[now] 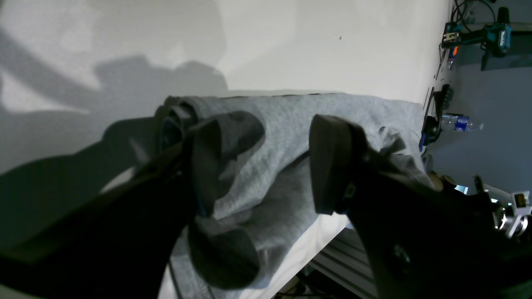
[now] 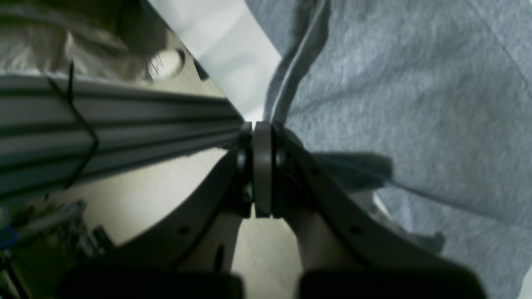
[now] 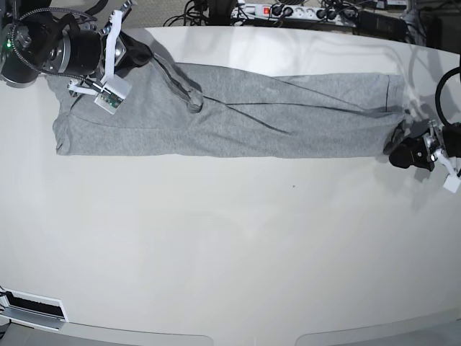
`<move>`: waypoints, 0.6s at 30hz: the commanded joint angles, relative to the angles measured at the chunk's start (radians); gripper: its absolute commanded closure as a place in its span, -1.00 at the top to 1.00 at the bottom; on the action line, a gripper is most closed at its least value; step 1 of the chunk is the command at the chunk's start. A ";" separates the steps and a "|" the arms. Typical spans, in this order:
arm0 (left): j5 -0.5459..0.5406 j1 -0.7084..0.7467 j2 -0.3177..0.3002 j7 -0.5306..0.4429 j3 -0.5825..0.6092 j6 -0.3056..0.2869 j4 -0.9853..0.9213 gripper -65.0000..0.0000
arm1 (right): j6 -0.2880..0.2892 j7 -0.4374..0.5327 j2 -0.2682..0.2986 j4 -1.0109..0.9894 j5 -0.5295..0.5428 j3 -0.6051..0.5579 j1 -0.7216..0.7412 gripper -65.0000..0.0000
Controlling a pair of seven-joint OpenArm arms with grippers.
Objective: Layout the t-shirt on the table in an organized manner, then fold the t-shirt properly
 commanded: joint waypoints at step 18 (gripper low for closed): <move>-0.050 -0.021 -0.162 0.058 -0.261 -0.008 0.010 0.07 | -0.107 0.154 0.106 0.021 -0.400 0.005 0.003 -0.05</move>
